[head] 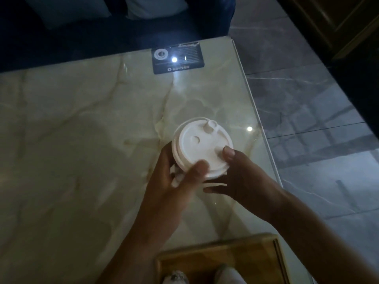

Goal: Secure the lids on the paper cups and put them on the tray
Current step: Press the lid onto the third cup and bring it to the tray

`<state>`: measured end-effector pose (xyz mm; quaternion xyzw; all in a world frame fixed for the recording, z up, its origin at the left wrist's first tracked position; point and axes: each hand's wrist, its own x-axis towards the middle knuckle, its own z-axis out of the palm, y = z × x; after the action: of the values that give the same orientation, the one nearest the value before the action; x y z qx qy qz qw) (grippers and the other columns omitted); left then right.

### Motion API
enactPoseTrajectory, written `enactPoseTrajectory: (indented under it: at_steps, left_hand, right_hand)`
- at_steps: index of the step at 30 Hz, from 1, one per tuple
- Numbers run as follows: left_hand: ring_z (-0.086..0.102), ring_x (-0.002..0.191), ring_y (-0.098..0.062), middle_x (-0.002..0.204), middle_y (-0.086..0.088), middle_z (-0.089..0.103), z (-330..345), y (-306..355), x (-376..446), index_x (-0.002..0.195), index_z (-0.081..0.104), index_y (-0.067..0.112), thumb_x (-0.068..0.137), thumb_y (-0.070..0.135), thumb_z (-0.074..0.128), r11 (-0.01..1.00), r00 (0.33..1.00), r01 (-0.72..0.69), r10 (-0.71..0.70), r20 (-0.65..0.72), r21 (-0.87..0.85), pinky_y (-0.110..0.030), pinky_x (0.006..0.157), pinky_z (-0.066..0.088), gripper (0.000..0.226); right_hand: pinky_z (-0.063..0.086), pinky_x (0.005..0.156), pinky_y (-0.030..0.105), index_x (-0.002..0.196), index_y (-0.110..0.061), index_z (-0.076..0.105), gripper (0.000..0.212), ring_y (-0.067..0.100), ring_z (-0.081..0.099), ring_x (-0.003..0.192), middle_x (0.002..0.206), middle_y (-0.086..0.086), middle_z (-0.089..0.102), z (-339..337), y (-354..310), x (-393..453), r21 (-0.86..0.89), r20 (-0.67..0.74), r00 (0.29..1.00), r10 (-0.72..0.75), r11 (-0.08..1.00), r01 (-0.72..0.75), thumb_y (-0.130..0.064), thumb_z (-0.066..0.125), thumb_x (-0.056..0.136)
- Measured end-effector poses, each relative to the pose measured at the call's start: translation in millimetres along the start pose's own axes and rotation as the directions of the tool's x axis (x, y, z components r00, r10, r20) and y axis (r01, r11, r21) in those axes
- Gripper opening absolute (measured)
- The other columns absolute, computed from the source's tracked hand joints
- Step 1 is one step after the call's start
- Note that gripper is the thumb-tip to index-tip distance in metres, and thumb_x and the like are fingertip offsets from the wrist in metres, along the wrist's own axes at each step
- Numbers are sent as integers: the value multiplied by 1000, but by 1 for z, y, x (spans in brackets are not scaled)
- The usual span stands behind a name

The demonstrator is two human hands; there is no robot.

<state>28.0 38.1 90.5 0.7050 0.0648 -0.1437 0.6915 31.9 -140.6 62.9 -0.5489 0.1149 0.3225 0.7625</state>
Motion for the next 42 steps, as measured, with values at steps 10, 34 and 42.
enactPoseTrajectory:
  at_steps: [10, 34, 42]
  left_hand:
    - [66, 121, -4, 127, 24, 71, -19, -12, 8, 110, 69, 63, 48, 91, 73, 960, 958, 247, -221, 181, -132, -54, 106, 48, 69]
    - [69, 113, -6, 121, 15, 72, -16, -10, 10, 129, 56, 43, 27, 97, 70, 981, 957, 185, -193, 216, 58, -30, 89, 57, 116]
    - [68, 122, -19, 131, -2, 72, -18, -17, 6, 146, 51, 20, 43, 73, 89, 973, 948, 231, -222, 227, -14, -38, 99, 55, 121]
  right_hand:
    - [48, 113, 52, 130, -22, 69, 101, 43, 64, 127, 129, 13, 75, -3, -8, -2, 2, 0, 994, -110, 994, 110, -82, 84, 49]
    - [57, 100, 48, 136, -43, 62, 89, 31, 68, 120, 130, 0, 71, -17, 3, -11, -142, 57, 994, -90, 985, 97, -79, 83, 57]
    - [53, 108, 60, 142, -22, 59, 111, 38, 68, 122, 133, 11, 70, -12, -1, -11, -164, 32, 998, -45, 985, 49, -91, 74, 56]
